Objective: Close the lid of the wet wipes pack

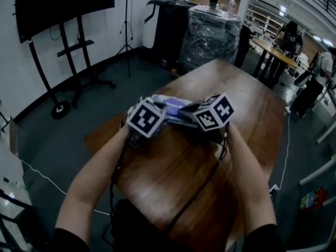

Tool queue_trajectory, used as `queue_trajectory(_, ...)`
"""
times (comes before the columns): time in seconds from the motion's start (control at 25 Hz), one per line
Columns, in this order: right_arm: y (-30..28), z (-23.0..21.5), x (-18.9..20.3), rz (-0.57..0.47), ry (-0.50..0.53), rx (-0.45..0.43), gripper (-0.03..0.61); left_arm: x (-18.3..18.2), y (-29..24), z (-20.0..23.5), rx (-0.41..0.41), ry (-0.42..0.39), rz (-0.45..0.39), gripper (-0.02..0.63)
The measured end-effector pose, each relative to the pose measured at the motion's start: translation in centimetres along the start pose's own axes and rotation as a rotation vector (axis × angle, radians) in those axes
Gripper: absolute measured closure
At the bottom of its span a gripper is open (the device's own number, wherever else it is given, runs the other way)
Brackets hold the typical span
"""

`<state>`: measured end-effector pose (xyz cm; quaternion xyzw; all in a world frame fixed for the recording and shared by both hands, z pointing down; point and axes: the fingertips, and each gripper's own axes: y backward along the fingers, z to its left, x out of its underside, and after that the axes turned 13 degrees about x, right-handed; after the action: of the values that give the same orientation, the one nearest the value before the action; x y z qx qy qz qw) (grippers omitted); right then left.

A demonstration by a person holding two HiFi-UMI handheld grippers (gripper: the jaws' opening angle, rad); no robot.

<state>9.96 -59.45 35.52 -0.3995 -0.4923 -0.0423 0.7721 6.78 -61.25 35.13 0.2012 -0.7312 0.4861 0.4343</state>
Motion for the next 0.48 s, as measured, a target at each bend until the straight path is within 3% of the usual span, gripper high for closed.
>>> queue_trajectory(0.32, -0.08, 0.23, -0.09, 0.013, 0.01, 0.033, 0.568, 0.67, -0.79, -0.28, 0.007, -0.006, 0.036, 0.606)
queue_trajectory(0.48, 0.23, 0.16, -0.05, 0.004, 0.033, 0.074, 0.568, 0.45, -0.49, -0.4, 0.004, 0.029, 0.006, 0.606)
